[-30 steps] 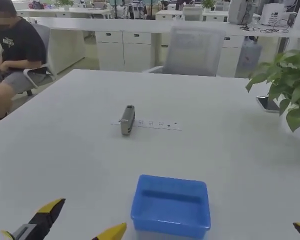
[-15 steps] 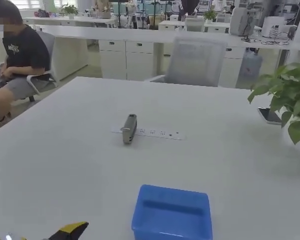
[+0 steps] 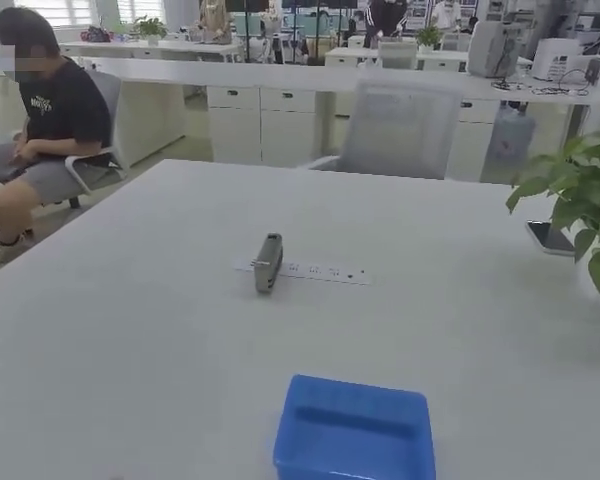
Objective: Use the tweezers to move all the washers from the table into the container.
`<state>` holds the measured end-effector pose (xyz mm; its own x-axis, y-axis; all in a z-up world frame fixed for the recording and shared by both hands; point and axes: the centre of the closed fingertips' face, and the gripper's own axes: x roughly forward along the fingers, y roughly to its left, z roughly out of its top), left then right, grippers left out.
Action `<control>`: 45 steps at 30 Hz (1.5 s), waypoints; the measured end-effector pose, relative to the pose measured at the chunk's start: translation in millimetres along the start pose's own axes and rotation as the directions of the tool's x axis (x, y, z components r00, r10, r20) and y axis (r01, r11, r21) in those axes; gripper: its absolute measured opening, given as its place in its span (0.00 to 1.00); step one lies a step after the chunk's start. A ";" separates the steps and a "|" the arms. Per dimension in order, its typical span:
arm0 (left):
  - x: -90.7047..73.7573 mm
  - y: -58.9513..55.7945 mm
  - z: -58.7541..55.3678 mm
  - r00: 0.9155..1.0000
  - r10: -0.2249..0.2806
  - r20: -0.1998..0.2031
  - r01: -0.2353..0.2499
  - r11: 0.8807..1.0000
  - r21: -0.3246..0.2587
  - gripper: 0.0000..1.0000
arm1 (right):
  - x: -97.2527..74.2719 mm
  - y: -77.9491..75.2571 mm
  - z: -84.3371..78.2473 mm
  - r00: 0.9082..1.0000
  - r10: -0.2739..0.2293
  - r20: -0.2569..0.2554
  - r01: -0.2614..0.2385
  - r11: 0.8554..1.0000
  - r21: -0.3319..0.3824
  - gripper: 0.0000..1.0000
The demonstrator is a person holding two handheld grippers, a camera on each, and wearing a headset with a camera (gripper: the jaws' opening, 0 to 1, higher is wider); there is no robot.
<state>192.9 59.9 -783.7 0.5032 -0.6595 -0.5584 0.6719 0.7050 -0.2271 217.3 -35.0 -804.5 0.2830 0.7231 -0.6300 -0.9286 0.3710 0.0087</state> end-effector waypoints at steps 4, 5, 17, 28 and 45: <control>6.5 -3.0 -13.2 0.996 -0.036 -0.086 0.037 0.999 0.008 0.49 | 9.5 0.6 -3.3 1.000 0.020 -0.008 -0.020 1.000 0.008 0.28; 8.3 -3.2 -16.5 0.993 -0.040 -0.110 0.043 0.999 0.021 0.47 | 12.8 1.3 -3.6 1.000 0.025 -0.014 -0.025 1.000 0.004 0.27; 19.9 -3.1 -44.3 0.954 -0.072 -0.291 0.103 0.990 0.092 0.25 | 33.6 23.3 -19.3 0.989 0.109 -0.104 -0.118 0.989 -0.085 0.19; 27.1 31.3 -47.9 0.922 0.042 -0.386 0.089 0.945 0.315 0.14 | 40.6 21.4 -24.1 0.981 0.123 -0.148 -0.143 0.981 -0.134 0.12; 38.0 42.3 -59.1 0.860 0.086 -0.503 0.281 0.742 0.609 0.00 | 43.2 18.2 -24.2 0.980 0.124 -0.153 -0.146 0.979 -0.143 0.12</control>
<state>208.3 80.0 -861.6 0.2177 -0.3751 -0.9011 0.9708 0.1788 0.1601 206.8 -11.1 -850.4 0.1257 0.6661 -0.7352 -0.9846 0.1744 -0.0103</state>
